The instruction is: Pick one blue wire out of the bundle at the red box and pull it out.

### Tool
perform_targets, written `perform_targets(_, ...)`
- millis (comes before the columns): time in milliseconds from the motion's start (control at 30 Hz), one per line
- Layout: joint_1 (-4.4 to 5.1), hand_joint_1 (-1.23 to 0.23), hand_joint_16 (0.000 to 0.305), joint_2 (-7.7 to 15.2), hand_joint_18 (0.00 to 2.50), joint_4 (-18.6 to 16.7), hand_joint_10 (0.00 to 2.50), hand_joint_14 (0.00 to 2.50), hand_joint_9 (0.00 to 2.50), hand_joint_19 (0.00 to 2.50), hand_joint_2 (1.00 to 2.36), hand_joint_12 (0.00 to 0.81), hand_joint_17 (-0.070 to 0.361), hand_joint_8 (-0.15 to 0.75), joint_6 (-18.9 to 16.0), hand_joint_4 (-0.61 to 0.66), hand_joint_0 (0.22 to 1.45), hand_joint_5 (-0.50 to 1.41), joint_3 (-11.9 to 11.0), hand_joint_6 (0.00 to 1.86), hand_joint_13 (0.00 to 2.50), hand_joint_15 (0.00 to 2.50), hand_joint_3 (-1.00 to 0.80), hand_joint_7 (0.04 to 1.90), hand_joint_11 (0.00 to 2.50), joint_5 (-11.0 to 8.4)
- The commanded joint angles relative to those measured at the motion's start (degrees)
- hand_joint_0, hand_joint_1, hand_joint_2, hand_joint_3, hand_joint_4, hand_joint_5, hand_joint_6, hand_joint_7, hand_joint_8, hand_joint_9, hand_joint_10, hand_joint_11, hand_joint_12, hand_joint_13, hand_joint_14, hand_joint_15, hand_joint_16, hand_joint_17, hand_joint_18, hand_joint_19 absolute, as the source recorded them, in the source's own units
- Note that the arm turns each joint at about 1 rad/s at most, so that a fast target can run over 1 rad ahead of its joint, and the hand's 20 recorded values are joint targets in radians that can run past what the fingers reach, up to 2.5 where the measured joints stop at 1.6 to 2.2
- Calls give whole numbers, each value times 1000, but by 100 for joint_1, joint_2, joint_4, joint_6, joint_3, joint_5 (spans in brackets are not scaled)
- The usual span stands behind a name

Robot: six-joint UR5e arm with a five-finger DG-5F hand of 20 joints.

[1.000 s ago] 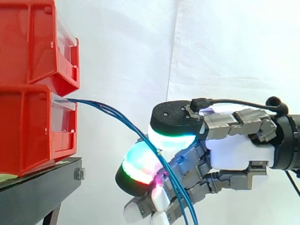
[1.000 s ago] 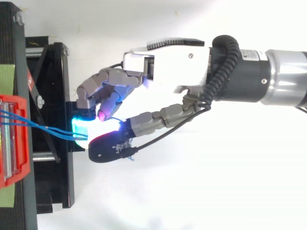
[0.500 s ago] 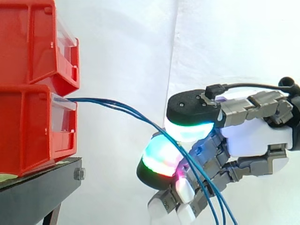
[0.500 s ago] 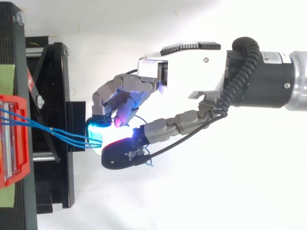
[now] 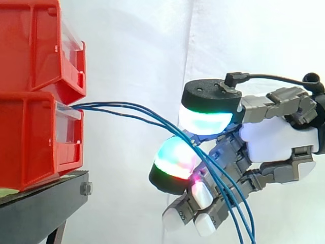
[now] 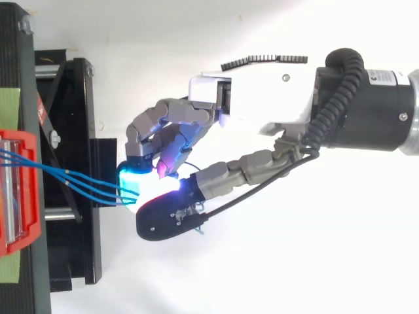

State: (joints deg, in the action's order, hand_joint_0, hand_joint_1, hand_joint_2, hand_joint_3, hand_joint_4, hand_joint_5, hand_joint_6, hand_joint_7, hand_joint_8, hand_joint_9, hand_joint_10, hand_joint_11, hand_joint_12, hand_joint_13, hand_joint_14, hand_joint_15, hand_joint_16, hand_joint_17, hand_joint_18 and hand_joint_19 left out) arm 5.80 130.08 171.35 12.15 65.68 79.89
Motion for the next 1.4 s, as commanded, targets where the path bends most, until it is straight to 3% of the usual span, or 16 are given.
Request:
perform_targets(0, 0, -593, 66, 0, 586, 4, 16, 9, 852, 403, 1015, 463, 148, 395, -29, 276, 537, -211, -3, 895, 573, 241, -308, 978, 568, 0)
perform_targets(700, 9, -732, 63, 0, 610, -14, 18, 9, 827, 382, 1021, 450, 143, 374, -29, 243, 606, -219, -3, 895, 584, 241, -163, 969, 589, 9)
perform_targets(833, 9, -734, 63, 0, 611, -14, 18, 9, 807, 380, 1018, 449, 142, 367, -29, 268, 621, -222, -3, 877, 582, 239, -240, 947, 582, 9)
perform_targets(1000, 9, -693, 67, 8, 609, -14, 14, 9, 806, 395, 1001, 464, 150, 375, -29, 278, 526, -220, -3, 858, 580, 245, -489, 930, 584, 9)
perform_targets(1200, 9, -621, 70, 0, 627, -14, 17, 9, 840, 397, 1000, 483, 158, 395, -29, 294, 483, -209, -3, 853, 592, 254, -500, 944, 581, 9)
perform_targets(1367, 9, -703, 65, 0, 609, -14, 17, 9, 844, 401, 1003, 462, 147, 384, -29, 272, 550, -201, -3, 878, 584, 246, -455, 978, 587, 9)
